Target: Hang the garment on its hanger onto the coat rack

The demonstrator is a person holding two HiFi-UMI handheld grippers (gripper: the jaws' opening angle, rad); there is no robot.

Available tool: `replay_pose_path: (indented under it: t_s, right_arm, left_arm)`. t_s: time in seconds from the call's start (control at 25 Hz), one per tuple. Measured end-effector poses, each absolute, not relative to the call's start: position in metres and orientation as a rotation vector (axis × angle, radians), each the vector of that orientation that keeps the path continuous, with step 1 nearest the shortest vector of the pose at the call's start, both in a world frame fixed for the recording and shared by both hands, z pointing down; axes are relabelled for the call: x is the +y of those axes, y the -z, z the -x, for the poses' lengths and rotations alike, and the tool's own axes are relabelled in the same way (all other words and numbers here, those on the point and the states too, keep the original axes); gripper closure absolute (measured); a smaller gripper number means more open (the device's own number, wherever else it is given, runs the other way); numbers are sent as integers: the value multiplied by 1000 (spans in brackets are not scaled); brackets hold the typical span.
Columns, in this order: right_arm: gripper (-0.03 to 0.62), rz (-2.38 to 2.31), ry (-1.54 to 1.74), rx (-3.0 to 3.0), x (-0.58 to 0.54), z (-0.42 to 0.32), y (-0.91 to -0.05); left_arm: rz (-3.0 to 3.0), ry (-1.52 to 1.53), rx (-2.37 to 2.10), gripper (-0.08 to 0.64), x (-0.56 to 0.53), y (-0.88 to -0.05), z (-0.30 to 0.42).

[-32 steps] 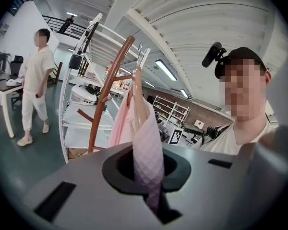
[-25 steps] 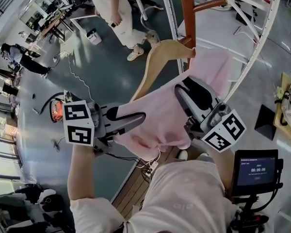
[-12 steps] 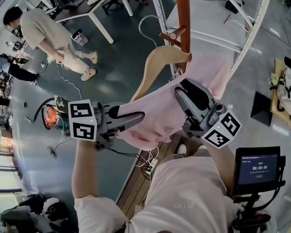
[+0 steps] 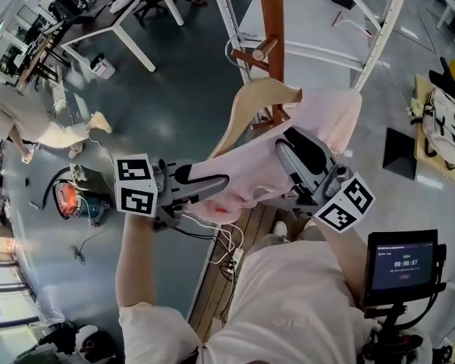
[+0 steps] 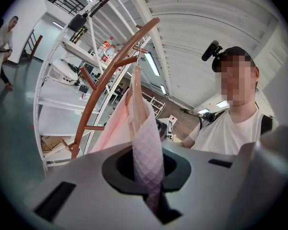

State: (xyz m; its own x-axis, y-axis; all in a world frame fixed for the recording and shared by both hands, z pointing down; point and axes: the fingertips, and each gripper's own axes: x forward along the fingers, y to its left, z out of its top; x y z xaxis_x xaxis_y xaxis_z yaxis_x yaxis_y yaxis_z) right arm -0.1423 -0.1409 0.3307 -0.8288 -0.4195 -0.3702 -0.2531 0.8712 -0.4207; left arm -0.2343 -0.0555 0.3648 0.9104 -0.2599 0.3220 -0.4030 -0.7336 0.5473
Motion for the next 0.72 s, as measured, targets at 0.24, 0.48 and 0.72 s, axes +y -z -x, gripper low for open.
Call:
replay_pose_path:
  t_s: [0.24, 0.48, 0.72]
  right_arm:
    - [460, 569, 495, 2583, -149, 133, -343]
    - [460, 644, 502, 2587, -158, 127, -354]
    - [460, 705, 528, 2592, -171, 125, -369]
  left_arm:
    - [-2441, -304, -395, 546, -68, -377, 228]
    - [-2448, -307, -327, 545, -80, -389, 225]
    - [-2451, -304, -266, 545, -95, -405, 225]
